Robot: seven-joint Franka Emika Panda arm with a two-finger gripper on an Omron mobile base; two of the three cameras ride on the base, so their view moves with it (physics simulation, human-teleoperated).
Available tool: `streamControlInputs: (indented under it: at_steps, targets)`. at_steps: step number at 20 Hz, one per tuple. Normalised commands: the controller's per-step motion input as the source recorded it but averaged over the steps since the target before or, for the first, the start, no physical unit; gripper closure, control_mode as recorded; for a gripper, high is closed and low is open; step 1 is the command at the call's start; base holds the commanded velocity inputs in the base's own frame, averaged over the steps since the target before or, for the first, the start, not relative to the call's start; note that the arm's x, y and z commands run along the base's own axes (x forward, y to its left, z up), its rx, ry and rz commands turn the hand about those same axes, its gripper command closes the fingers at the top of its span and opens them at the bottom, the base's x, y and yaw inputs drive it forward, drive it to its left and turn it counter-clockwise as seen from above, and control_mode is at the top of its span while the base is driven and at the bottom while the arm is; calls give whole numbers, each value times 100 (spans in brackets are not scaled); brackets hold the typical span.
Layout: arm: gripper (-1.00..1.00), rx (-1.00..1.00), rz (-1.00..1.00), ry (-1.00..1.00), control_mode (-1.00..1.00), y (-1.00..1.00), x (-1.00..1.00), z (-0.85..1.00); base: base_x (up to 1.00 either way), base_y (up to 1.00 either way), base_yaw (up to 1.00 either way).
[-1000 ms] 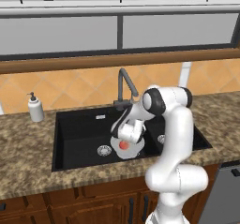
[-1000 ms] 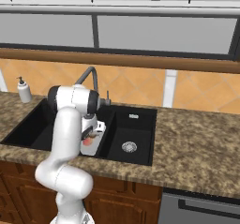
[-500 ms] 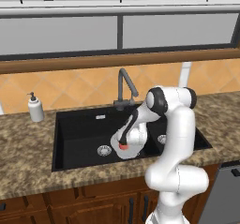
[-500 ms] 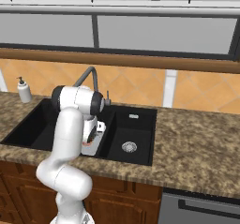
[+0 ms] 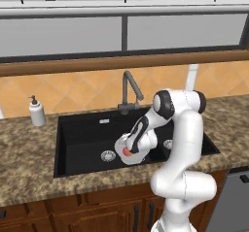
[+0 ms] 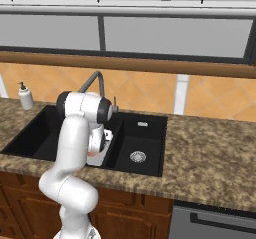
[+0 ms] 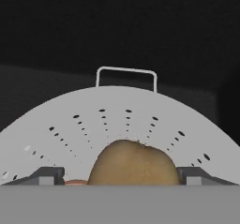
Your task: Put the colander in the sink, put the kiwi, peach in the colander, and turn on the sink faucet and pour water over the colander.
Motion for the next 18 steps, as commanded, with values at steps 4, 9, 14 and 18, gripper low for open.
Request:
streamControlInputs:
  at_steps: [4,9,14,18]
  targets:
    - [-100,0,0,-1,-100,-1,-5,3,0,0,0]
    - [-100,0,0,-6,-100,-11,-13,35,0,0,0]
    - [-100,0,-1,-16,-100,-17,-16,55,0,0,0]
    - [-100,2,0,-18,-100,-44,-20,54,0,0,0]
